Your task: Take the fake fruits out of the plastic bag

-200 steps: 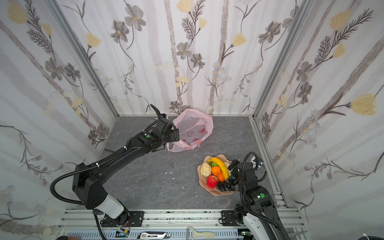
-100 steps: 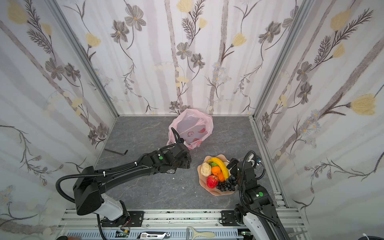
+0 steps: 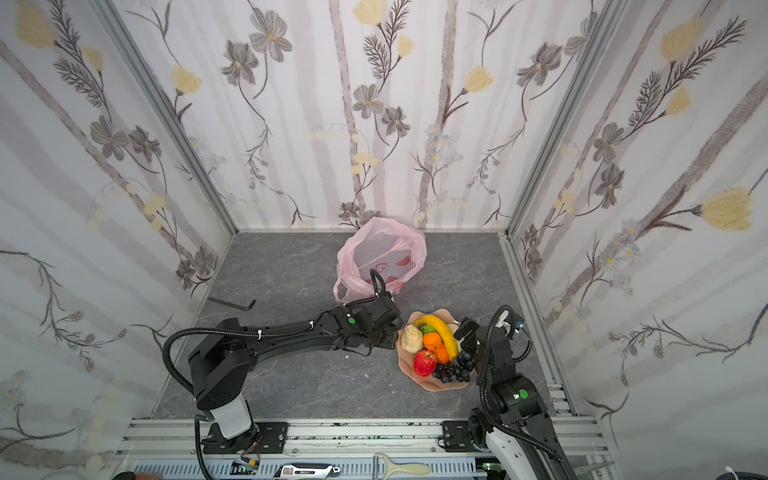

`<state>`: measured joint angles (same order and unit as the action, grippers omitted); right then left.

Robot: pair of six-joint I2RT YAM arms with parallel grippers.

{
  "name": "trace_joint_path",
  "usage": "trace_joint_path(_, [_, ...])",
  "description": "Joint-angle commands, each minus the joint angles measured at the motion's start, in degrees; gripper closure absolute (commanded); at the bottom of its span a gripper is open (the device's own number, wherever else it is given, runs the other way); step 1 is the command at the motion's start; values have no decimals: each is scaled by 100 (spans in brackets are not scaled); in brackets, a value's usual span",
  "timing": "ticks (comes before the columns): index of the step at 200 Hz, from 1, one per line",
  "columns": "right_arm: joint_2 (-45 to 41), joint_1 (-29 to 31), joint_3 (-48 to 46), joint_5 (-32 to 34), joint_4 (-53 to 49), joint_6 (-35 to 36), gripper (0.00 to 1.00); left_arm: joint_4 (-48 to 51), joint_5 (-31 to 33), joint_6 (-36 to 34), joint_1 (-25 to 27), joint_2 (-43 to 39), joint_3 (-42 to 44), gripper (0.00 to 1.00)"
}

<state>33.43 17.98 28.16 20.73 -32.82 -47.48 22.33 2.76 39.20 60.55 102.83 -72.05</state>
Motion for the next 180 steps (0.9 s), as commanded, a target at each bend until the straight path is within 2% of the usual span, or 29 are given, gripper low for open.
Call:
trace_joint_path(1, [9,-1,-28,-17,204,2,0,-163,-36,26,-7,153,-81,58])
trace_joint_path(116, [-20,3,-109,-60,250,2,0,-371,-144,50,-9,484,-371,82])
trace_joint_path(180, [-21,1,-127,-39,257,-11,0,-440,-152,97,-75,422,-248,91])
